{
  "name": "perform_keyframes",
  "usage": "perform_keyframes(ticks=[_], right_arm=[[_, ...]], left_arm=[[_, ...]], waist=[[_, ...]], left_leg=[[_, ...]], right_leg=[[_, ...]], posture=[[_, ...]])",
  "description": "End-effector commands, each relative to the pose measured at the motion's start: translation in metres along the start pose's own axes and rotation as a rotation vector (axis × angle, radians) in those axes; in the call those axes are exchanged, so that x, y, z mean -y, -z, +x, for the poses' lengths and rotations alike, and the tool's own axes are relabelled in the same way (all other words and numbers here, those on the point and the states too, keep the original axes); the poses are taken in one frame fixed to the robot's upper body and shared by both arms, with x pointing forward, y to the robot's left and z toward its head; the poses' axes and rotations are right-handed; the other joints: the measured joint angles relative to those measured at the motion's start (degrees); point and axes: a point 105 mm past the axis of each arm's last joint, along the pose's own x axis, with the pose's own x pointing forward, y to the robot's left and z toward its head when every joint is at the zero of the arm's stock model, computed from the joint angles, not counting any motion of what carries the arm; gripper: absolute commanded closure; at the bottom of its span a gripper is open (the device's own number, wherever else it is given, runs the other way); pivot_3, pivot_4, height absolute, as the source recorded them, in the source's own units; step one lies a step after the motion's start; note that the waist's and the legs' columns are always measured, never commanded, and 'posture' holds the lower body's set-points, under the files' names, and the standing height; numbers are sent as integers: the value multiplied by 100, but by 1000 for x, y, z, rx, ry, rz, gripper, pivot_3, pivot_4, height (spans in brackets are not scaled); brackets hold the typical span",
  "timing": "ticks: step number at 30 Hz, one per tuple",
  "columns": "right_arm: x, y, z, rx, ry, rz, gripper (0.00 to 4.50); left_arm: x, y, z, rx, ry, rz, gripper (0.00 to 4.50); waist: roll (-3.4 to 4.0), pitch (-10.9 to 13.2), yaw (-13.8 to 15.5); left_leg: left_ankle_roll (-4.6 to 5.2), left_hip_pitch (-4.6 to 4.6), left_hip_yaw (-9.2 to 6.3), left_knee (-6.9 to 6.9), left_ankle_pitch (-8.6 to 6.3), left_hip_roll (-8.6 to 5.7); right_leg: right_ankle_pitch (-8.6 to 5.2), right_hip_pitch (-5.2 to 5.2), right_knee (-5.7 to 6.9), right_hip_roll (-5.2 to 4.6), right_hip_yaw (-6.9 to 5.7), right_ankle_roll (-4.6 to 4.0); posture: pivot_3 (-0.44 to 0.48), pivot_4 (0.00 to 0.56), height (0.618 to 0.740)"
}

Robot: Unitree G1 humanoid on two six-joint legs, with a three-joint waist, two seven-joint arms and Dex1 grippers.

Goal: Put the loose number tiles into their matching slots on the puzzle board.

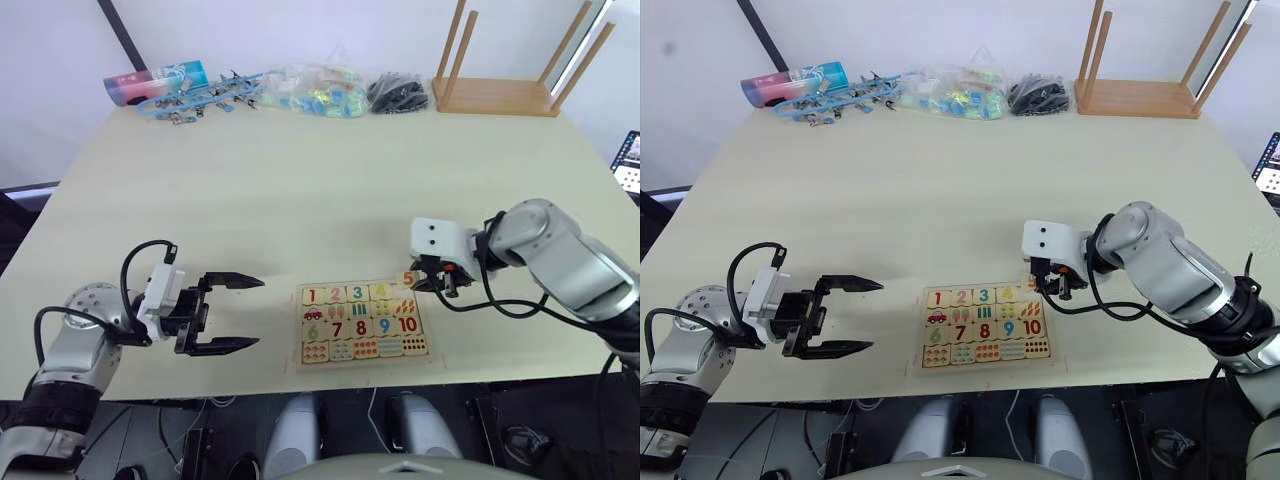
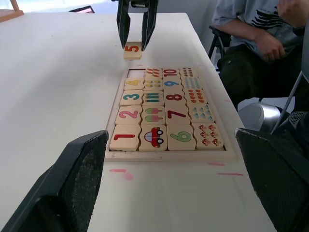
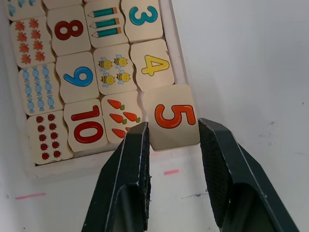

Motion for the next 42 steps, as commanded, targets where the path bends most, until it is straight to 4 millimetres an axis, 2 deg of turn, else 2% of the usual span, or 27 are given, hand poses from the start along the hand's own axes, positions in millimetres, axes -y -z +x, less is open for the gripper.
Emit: perform_keyframes(ticks=[1, 17, 42], right_arm=[[-2, -8, 0, -26, 27, -21, 3569], [-2, -12, 10, -53, 43, -25, 3569], [-1, -3, 19, -101, 58, -55, 3569]], left_arm=[[4, -6, 2, 22, 38, 33, 0], [5, -7, 4, 27, 43, 34, 0], [9, -5, 4, 32, 45, 27, 0]], waist=[[0, 0, -5], [-2, -1, -10], [-2, -1, -13]], left_leg=[[0, 0, 0, 0, 0, 0], [0, -1, 1, -1, 0, 0], [0, -1, 1, -1, 0, 0]], right_leg=[[0, -1, 0, 0, 0, 0], [2, -3, 1, 1, 0, 3], [1, -3, 1, 1, 0, 2]], posture=[[0, 150, 737], [0, 150, 737], [0, 150, 737]])
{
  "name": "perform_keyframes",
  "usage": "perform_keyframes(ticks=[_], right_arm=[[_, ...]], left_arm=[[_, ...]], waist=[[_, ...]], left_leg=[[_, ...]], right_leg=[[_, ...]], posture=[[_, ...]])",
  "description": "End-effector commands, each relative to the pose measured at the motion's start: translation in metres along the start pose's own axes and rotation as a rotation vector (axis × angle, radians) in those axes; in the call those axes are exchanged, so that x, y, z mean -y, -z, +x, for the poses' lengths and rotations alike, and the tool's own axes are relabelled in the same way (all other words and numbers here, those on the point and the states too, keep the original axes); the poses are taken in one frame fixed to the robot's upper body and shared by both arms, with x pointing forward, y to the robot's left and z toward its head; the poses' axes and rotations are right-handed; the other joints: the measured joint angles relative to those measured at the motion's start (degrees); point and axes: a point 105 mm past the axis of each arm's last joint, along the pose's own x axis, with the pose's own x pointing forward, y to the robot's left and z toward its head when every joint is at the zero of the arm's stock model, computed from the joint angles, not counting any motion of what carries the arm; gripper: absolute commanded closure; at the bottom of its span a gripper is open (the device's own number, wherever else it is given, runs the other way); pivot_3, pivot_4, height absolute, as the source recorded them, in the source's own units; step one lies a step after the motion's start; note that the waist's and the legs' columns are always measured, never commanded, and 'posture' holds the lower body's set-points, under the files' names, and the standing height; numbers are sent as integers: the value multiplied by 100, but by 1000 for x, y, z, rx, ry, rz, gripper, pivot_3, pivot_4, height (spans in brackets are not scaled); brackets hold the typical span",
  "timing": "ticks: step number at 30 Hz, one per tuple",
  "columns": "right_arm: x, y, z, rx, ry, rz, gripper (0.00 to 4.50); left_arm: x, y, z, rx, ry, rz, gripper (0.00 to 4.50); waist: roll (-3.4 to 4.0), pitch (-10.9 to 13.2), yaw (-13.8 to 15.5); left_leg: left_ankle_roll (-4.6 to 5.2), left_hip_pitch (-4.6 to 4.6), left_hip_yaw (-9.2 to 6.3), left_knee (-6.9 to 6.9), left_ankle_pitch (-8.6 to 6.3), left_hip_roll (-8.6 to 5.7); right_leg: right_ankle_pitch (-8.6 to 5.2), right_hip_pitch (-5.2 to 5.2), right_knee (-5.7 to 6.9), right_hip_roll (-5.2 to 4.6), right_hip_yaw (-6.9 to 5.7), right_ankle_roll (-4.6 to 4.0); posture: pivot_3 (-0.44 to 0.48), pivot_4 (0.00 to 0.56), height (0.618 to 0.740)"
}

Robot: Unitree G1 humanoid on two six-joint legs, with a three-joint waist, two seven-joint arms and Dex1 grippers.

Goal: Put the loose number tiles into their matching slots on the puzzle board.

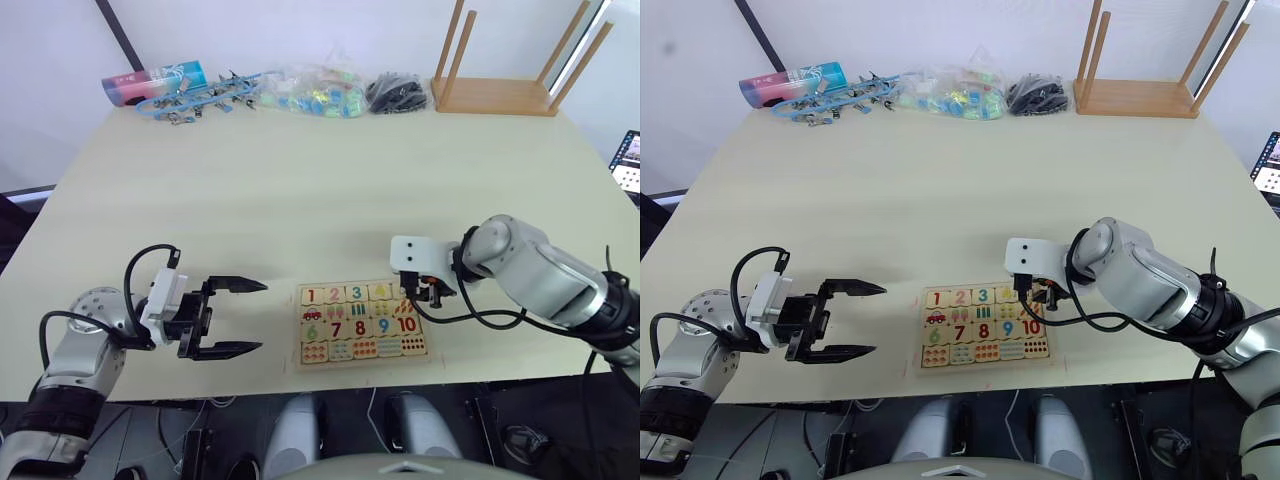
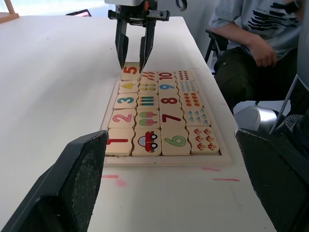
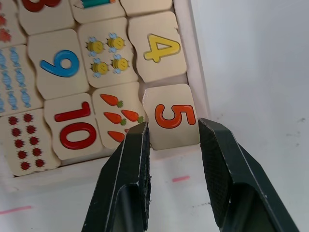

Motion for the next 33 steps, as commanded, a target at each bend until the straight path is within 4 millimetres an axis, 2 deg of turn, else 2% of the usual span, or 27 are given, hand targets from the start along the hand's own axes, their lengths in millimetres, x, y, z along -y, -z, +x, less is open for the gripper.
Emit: perform_keyframes(ticks=[1, 23, 24, 26, 27, 29, 30, 33], right_arm=[[4, -5, -5, 7, 31, -40, 3569], [-1, -7, -4, 17, 5, -74, 3569], [-1, -6, -4, 16, 4, -78, 2770], [-1, -6, -4, 15, 3, -85, 2113], [-1, -6, -4, 14, 3, -88, 1486], [-1, -5, -4, 11, 4, -90, 765], [-1, -5, -4, 9, 4, -89, 88], [3, -4, -7, 10, 14, -84, 88]], left_arm=[[5, -7, 1, 18, 39, 33, 0], [5, -5, 2, 17, 42, 28, 0], [6, -5, 2, 17, 43, 27, 0], [6, -5, 2, 17, 43, 27, 0], [6, -5, 2, 17, 43, 28, 0], [6, -4, 2, 16, 44, 28, 0], [6, -4, 2, 15, 44, 28, 0], [5, -4, 2, 15, 44, 29, 0]], waist=[[0, 0, -1], [-1, -1, -3], [-1, -1, -2], [-1, -1, -2], [-1, -1, -2], [-1, -1, -2], [-1, -1, -2], [-1, -1, -2]], left_leg=[[0, 0, 0, 0, 0, 0], [0, 0, -1, 0, 0, 0], [0, 0, -1, 0, 0, 0], [0, 0, -1, 0, 0, 0], [0, 0, -1, 0, 0, 0], [0, 0, -1, 0, 0, 0], [0, 0, -1, 0, 0, 0], [0, 0, -1, 0, 0, 1]], right_leg=[[0, 0, 0, 0, 0, 0], [-1, 0, 0, 0, -1, -1], [-1, 0, 0, 0, -1, -1], [0, 0, 0, 0, -1, 0], [0, 0, 0, 0, 0, 0], [0, 0, 0, 0, 0, -1], [0, 0, 0, 0, -1, -1], [-1, 0, 0, 0, -1, -1]], posture=[[0, 150, 737], [0, 150, 737], [0, 150, 737], [0, 150, 737], [0, 150, 737], [0, 150, 737], [0, 150, 737], [0, 150, 737]])
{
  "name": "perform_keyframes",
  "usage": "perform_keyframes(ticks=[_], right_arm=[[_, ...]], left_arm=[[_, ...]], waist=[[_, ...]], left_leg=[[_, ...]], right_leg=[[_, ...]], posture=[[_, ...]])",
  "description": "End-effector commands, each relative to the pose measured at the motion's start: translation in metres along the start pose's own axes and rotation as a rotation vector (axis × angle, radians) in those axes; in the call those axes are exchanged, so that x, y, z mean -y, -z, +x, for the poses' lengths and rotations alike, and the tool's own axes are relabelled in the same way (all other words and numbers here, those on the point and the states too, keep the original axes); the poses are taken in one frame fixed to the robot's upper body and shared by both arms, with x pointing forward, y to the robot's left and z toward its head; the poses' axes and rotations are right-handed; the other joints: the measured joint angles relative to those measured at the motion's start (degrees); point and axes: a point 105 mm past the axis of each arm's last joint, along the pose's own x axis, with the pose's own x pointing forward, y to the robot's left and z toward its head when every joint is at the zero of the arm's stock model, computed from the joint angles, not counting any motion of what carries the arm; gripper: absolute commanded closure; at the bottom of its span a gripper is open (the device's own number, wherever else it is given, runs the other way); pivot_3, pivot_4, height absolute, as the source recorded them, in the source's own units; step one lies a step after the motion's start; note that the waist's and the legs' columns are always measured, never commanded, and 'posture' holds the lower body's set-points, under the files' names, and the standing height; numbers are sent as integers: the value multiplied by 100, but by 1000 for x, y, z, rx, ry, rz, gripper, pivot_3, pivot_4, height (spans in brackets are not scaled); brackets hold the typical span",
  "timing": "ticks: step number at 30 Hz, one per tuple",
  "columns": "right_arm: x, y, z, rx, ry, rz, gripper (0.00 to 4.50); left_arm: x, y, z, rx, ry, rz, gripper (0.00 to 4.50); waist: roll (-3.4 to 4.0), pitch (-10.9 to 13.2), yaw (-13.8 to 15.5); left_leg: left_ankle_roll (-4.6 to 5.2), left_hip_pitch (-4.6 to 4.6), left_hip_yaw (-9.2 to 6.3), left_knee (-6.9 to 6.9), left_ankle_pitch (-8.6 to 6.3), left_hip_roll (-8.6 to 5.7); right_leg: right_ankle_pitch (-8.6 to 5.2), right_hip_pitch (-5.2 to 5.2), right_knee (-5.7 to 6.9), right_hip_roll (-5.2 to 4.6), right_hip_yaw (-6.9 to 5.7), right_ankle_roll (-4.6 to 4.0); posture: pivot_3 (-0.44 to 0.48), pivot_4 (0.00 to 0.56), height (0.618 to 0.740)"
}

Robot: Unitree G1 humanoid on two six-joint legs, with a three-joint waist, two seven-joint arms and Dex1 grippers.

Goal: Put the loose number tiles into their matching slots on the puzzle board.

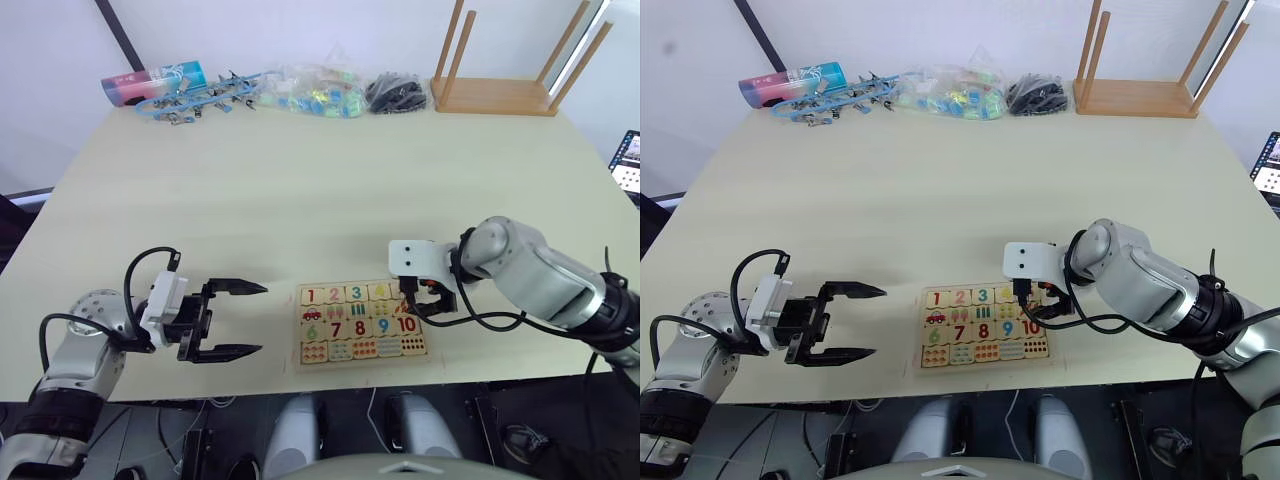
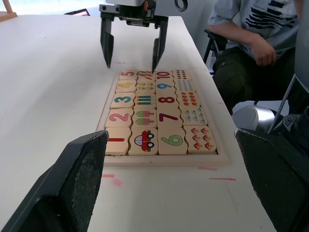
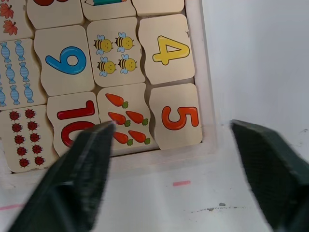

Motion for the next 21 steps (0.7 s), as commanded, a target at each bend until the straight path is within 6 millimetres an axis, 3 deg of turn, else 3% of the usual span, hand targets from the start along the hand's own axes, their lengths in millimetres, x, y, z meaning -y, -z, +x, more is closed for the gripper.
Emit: perform_keyframes(ticks=[1, 12, 17, 19, 21], right_arm=[[7, -3, -10, 9, 35, -21, 88], [15, -1, -24, 146, 51, 79, 88], [16, 2, -27, 268, 75, 101, 2301], [17, 1, -28, 337, 90, 124, 2927], [16, 4, -28, 385, 89, 133, 4061]], left_arm=[[3, -6, 2, 15, 42, 32, 0], [1, -6, 2, 18, 41, 35, 0], [1, -7, 3, 20, 43, 36, 0], [1, -7, 4, 20, 44, 36, 0], [0, -7, 4, 21, 45, 36, 0]], waist=[[0, 0, -1], [-3, 0, 12], [-3, 0, 10], [-3, 0, 8], [-3, 0, 6]], left_leg=[[0, 0, 0, 0, 0, 0], [0, 0, 0, -1, 0, 0], [0, -1, 1, -2, 0, -2], [0, -1, 1, -2, 0, -4], [0, 0, 2, -2, 0, -8]], right_leg=[[0, 0, 0, 0, 0, 0], [1, 1, -1, 0, -1, 2], [2, 1, -3, 0, 0, 4], [3, 1, -3, 0, 0, 5], [6, 1, -3, 3, 2, 11]], posture=[[0, 150, 737], [0, 150, 737], [0, 150, 737], [0, 150, 737], [0, 150, 737]])
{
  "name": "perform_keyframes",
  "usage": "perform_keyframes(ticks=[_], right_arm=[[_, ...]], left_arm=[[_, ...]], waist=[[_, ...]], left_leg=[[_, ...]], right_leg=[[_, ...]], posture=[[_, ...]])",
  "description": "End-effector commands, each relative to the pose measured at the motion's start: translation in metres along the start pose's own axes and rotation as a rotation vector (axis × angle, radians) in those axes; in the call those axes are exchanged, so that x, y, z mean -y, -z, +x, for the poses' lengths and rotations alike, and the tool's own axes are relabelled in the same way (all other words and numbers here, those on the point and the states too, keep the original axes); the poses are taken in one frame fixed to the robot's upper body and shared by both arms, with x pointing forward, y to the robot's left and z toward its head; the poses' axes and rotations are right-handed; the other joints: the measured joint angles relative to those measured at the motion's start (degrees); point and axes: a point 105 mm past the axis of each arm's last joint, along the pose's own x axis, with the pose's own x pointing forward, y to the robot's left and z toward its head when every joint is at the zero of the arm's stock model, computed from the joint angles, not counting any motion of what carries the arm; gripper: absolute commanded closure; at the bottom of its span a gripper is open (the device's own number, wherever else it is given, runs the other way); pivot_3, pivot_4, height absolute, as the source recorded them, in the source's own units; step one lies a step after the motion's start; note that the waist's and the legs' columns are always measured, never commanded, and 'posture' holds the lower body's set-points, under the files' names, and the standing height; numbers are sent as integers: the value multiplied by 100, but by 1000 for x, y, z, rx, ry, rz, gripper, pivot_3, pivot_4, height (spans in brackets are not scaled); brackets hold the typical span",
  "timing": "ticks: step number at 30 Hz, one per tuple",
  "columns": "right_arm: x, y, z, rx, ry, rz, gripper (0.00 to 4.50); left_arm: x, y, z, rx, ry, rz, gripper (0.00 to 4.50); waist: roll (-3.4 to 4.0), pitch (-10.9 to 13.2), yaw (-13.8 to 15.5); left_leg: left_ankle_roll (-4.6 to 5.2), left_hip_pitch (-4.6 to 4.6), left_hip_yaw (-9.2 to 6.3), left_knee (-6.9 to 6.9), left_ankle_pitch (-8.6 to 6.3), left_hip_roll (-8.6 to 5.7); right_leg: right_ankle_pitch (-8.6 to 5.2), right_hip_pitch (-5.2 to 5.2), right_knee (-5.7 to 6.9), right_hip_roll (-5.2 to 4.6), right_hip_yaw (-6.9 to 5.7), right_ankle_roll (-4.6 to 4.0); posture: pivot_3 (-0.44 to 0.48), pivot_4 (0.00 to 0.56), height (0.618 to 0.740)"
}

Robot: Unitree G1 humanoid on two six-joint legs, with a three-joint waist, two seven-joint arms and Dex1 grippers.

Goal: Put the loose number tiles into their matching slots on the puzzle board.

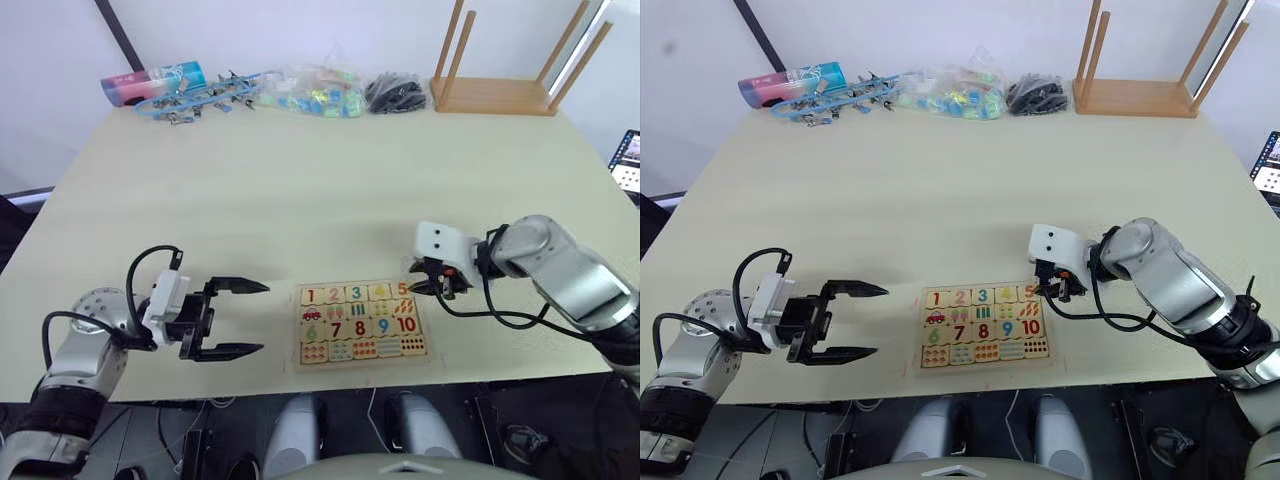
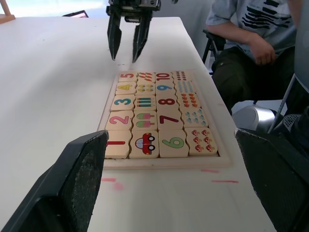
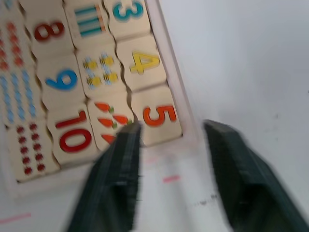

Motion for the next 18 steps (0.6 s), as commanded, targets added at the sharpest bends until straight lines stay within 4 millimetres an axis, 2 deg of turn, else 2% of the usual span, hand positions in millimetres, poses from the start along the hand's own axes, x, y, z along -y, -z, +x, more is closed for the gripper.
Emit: perform_keyframes(ticks=[1, 2, 7, 11, 18], right_arm=[[5, -6, -9, 122, 32, -21, 4190], [4, -7, -9, 148, 35, -14, 4358], [-1, 0, -3, 350, 28, 76, 4358], [-2, 15, 1, 382, 34, 96, 4358], [-2, 26, 6, 440, 39, 111, 4358]], left_arm=[[2, -5, 1, 17, 35, 26, 0], [2, -5, 2, 17, 36, 26, 0], [2, -6, 3, 21, 40, 28, 0], [2, -6, 3, 23, 42, 29, 0], [3, -6, 2, 19, 41, 28, 0]], waist=[[1, 0, -2], [-2, -1, 0], [-10, -2, 13], [-11, -2, 9], [-11, -1, 7]], left_leg=[[0, 0, 2, 0, 0, 1], [0, 0, 2, 0, 0, 1], [0, 0, 0, -2, 0, -9], [0, 1, 1, -2, 0, -11], [0, 6, 0, -2, 0, -11]], right_leg=[[0, 0, 1, 0, 1, 0], [0, 0, 0, 0, 1, 0], [1, 3, -2, 1, 1, 3], [2, 3, -2, 1, 3, 4], [2, 4, 3, 4, 4, 3]], posture=[[0, 150, 737], [0, 150, 737], [0, 150, 737], [0, 150, 737], [0, 150, 737]])
